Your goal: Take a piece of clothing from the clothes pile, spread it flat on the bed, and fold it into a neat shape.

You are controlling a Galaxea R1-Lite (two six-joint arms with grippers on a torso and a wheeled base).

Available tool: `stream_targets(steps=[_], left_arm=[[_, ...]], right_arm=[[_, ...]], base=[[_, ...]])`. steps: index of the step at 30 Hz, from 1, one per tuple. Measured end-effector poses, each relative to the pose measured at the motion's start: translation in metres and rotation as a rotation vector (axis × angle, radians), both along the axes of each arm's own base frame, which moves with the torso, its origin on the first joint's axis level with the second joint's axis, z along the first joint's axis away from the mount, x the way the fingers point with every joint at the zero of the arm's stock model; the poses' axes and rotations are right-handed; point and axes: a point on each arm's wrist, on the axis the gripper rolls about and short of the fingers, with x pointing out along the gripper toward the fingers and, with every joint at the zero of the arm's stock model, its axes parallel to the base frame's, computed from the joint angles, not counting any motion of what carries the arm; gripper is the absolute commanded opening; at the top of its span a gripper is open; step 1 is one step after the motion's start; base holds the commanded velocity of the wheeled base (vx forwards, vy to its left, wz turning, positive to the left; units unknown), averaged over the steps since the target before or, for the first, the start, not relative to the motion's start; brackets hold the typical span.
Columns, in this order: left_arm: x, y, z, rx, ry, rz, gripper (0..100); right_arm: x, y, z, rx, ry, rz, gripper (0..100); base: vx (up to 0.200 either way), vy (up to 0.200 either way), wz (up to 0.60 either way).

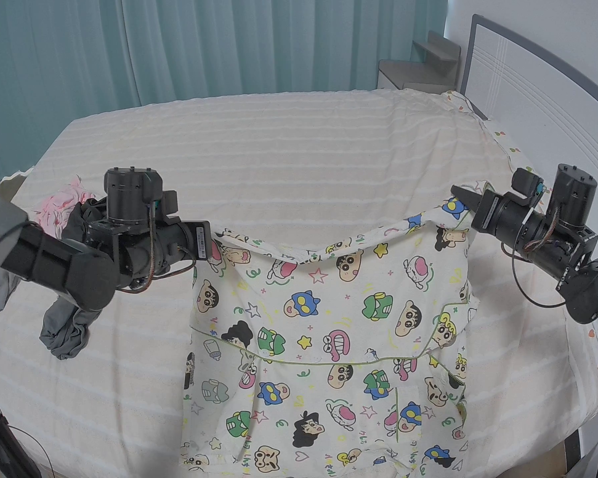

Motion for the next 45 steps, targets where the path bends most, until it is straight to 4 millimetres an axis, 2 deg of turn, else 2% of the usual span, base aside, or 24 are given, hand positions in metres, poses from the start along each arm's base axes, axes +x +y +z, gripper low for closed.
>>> stream_targets(steps=[12, 22, 23, 24, 28, 35, 40, 45], left_arm=[[0.052, -0.015, -0.068, 0.025, -0.007, 0.099, 0], [0.087, -0.024, -0.102, -0.037, -0.057, 0.209, 0], [0.09, -0.026, -0.104, -0.045, -0.069, 0.218, 100], [0.094, -0.027, -0.106, -0.054, -0.081, 0.227, 100], [0.106, -0.03, -0.114, -0.079, -0.113, 0.254, 100], [0.117, -0.025, -0.126, -0.079, -0.14, 0.312, 100], [0.122, -0.014, -0.127, -0.082, -0.168, 0.343, 100], [0.131, 0.017, -0.125, -0.037, -0.191, 0.397, 100]], right_arm=[[0.057, 0.004, -0.05, 0.09, 0.116, -0.035, 0], [0.111, 0.008, -0.09, 0.157, 0.109, -0.081, 0], [0.116, 0.009, -0.093, 0.159, 0.104, -0.088, 0], [0.121, 0.01, -0.096, 0.16, 0.1, -0.093, 100], [0.137, 0.013, -0.114, 0.158, 0.109, -0.111, 100], [0.149, 0.013, -0.14, 0.157, 0.144, -0.096, 100], [0.155, -0.008, -0.142, 0.205, 0.161, -0.15, 100], [0.159, -0.039, -0.14, 0.258, 0.207, -0.234, 100]], base=[[0.0, 0.0, 0.0], [0.0, 0.0, 0.0], [0.0, 0.0, 0.0], [0.0, 0.0, 0.0], [0.0, 0.0, 0.0], [0.0, 0.0, 0.0], [0.0, 0.0, 0.0], [0.0, 0.0, 0.0]])
